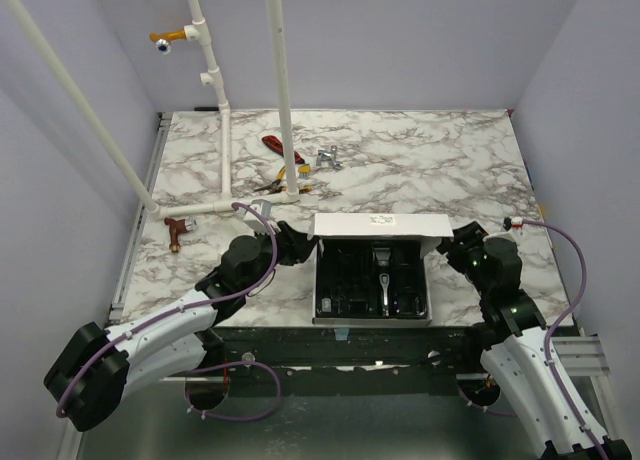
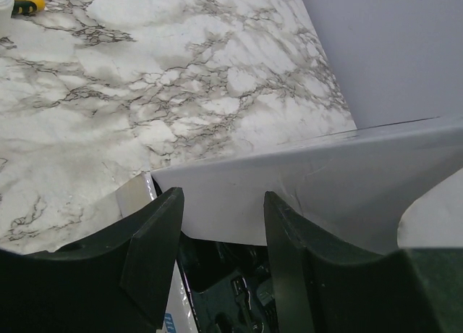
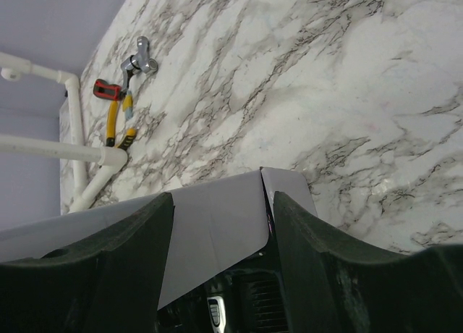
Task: Sort the hair-cutting tools
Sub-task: Close the storage box at the center of the board.
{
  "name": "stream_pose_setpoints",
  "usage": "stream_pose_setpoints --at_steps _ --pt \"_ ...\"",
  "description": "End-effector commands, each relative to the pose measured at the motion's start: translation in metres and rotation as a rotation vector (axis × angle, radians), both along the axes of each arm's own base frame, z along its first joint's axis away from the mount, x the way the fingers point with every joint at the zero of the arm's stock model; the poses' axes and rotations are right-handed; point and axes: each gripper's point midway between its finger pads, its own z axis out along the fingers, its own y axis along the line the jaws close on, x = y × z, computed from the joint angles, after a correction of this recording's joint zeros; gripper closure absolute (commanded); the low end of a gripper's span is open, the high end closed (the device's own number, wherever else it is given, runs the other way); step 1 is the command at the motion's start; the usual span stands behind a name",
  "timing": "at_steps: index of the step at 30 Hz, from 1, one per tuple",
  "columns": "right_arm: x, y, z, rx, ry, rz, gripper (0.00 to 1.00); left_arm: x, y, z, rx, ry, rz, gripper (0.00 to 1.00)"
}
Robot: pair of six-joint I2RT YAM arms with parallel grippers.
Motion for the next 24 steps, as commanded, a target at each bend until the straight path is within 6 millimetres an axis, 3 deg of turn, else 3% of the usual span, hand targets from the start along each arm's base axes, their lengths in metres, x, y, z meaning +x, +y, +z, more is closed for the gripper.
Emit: stream_pose_setpoints --at_steps 1,7,13,24 --pt "-0.004 0.015 0.005 0.020 -0.014 0.085 0.39 -0.017 -0.022 0.019 -0.055 -0.027 -0.115 0.49" --pt "-0.007 0.013 0.001 0.011 -0.005 0.080 0.39 -0.017 -0.009 0.009 -0.041 -0.021 -0.063 0.49" --pt "-0.011 0.014 -0.005 0.021 0.006 0.085 0.39 -0.017 0.005 0.011 -0.029 -0.038 -0.010 0.46" --pt "-0.017 0.011 -0.012 0.017 0.016 0.080 0.39 -0.018 0.013 -0.006 0.007 -0.028 0.013 0.45"
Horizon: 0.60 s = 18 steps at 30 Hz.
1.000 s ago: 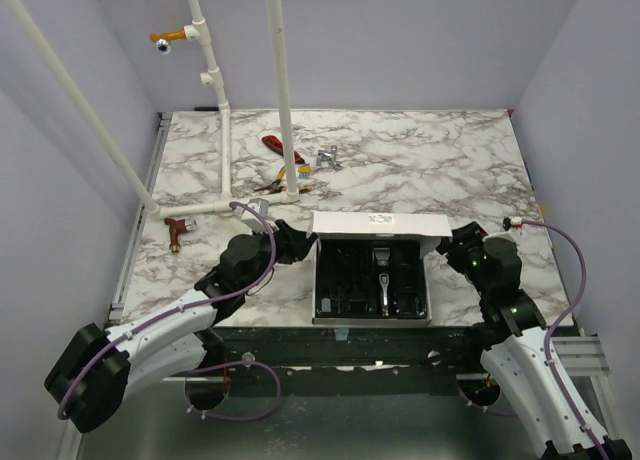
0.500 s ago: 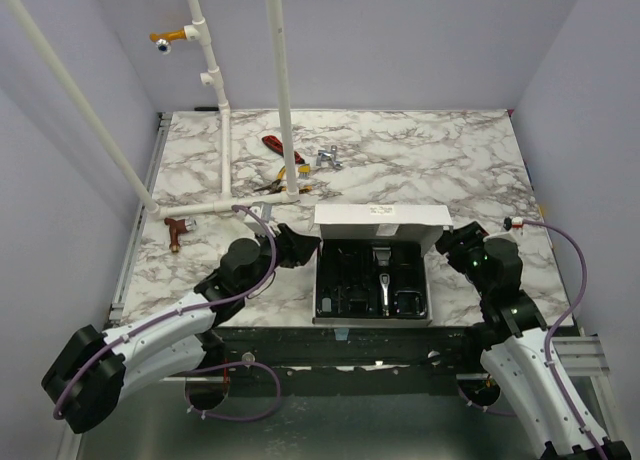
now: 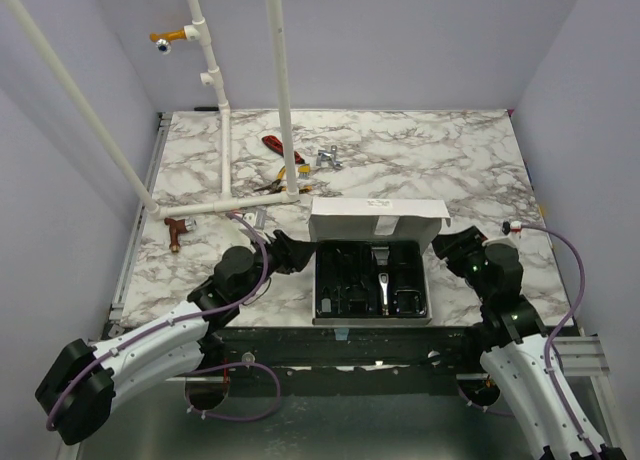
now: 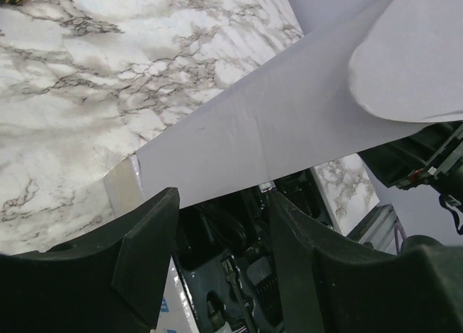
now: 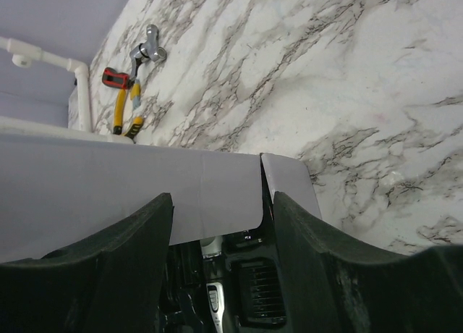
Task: Sort the hair-cutting tools
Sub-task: Close the storage box at the center of the board.
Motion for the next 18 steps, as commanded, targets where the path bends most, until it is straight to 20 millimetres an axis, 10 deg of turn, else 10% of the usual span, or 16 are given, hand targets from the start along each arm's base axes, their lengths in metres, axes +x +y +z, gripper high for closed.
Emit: stream_pose_setpoints --at_steps 1,18 --pt "-0.010 0.008 -0.010 0.007 0.033 0.048 0.39 -0.001 0.009 -0.016 0.033 0.006 0.027 0.45" --pt "-0.014 0.002 -0.009 0.048 0.031 -0.004 0.40 -0.010 0.053 -0.033 0.047 0.019 0.174 0.39"
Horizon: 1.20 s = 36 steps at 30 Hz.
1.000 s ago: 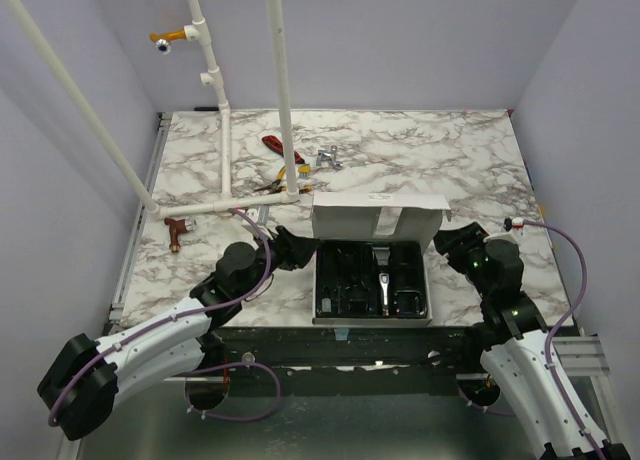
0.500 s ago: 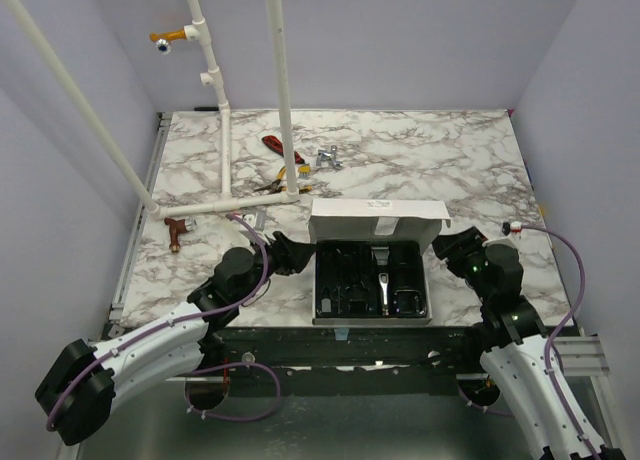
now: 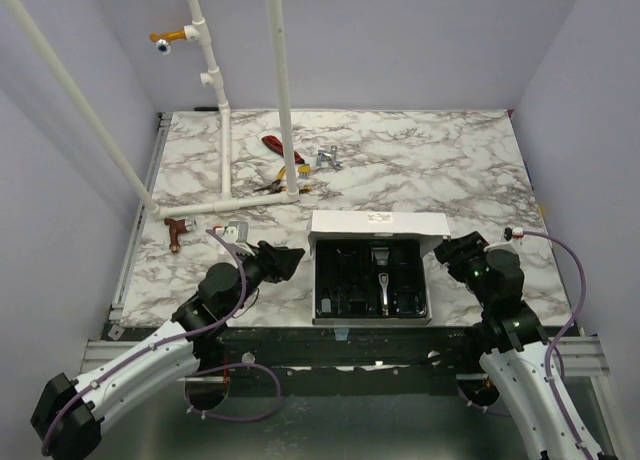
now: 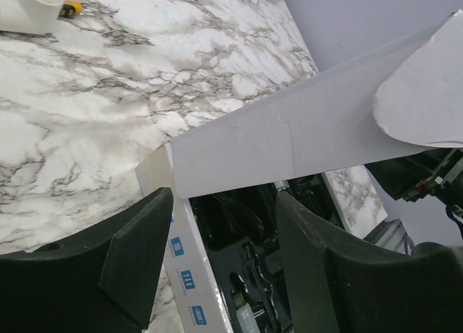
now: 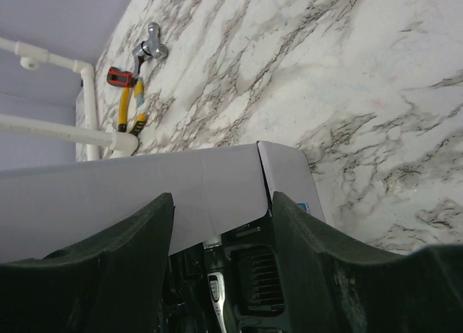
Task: Sort the hair-cutting tools
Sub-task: Close the storage box at the center of the board.
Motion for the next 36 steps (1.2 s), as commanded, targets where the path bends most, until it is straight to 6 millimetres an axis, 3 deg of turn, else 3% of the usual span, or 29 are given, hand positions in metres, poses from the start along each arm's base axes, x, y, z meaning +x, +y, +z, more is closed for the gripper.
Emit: stream_pose_setpoints --at_steps 1,7,13,19,36 --pt "-0.005 0.002 -0.006 0.014 0.028 0.005 0.40 0.005 0.028 -0.027 0.053 0.062 0.135 0.39" --pt "-0.005 0.003 -0.005 0.018 0.028 0.006 0.40 0.022 0.034 -0.021 0.075 0.100 0.220 0.39" --pt "-0.006 0.004 -0.005 0.020 0.028 0.013 0.40 0.037 0.001 -0.004 0.097 0.098 0.118 0.42" --pt "-0.006 0.004 -0.005 0.028 0.024 0.014 0.40 0.027 -0.025 0.007 0.039 0.058 -0.025 0.48" --pt "-0.007 0.007 -0.009 0.046 0.027 0.022 0.41 0.011 -0.031 0.003 0.010 0.051 -0.106 0.49"
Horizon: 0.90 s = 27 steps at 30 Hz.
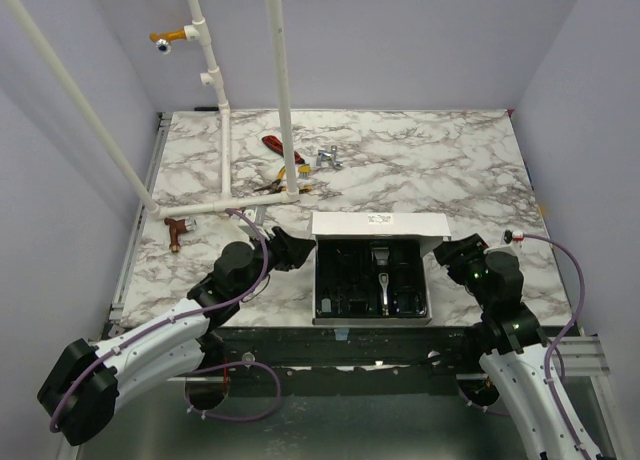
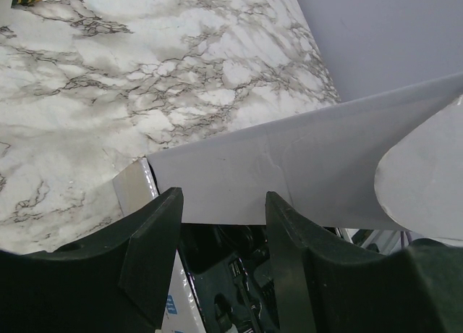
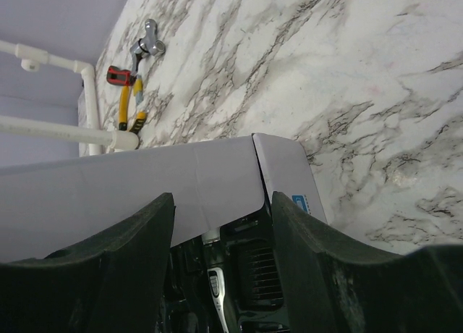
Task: Sort the hair-cutting tools
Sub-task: Close the storage box at the center of the board.
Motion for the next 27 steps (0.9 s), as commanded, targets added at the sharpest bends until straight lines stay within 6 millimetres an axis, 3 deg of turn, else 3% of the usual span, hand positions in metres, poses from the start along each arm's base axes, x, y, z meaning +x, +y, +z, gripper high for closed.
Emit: stream_pose_setpoints --at_steps 1,12,16,22,27 --pt "-0.004 0.006 -0.004 0.016 0.013 0.032 0.41 -0.007 -0.005 0.001 -0.016 -0.014 -0.042 0.49" --pt "-0.007 0.005 -0.003 0.021 0.013 0.028 0.40 -0.010 0.017 -0.012 0.002 -0.009 0.033 0.48" --pt "-0.007 -0.001 -0.004 0.033 0.026 -0.019 0.35 -0.011 0.023 -0.020 0.028 0.005 0.054 0.45" --pt "-0.001 -0.037 0.002 0.061 0.060 -0.271 0.32 0.000 0.056 -0.025 0.074 0.042 0.238 0.38" --pt "0.002 -0.060 0.035 0.014 0.066 -0.399 0.32 0.011 0.079 -0.016 0.124 0.064 0.364 0.34"
